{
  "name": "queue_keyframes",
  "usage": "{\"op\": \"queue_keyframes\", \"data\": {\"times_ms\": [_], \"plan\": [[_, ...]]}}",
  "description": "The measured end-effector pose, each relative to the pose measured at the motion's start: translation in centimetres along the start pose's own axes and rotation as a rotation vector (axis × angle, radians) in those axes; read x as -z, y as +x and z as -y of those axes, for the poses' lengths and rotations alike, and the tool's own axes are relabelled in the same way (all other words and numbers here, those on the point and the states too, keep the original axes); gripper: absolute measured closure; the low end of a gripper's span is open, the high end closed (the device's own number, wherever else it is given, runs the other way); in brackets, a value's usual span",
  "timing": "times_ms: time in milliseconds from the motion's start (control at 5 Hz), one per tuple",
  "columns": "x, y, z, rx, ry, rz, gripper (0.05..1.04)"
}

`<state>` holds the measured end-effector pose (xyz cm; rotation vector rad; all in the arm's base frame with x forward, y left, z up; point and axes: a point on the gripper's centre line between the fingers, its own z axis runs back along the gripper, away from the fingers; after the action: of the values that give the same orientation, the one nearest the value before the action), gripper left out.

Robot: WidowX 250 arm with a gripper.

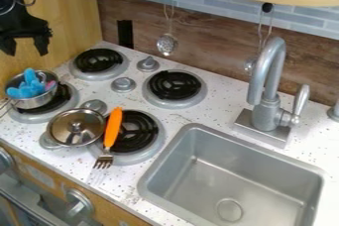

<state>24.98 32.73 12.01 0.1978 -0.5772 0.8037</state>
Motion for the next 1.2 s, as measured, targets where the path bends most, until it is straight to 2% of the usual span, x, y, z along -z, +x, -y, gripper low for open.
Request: {"op": "queue_keyframes", "data": {"times_ms": [200, 400, 600, 1200], "plan": [[1.0, -0.9, 0.7, 0.011, -0.014, -0.037, 0.081], [1.8, -3.0, 1.8, 0.036, -0.038, -0.097, 0.081], [1.8, -4.6, 3.7, 0.081, -0.069, -0.135, 0.081], [-2.9, -9.1, 11.4, 0.274, -0.207, -0.188, 0.081]]}}
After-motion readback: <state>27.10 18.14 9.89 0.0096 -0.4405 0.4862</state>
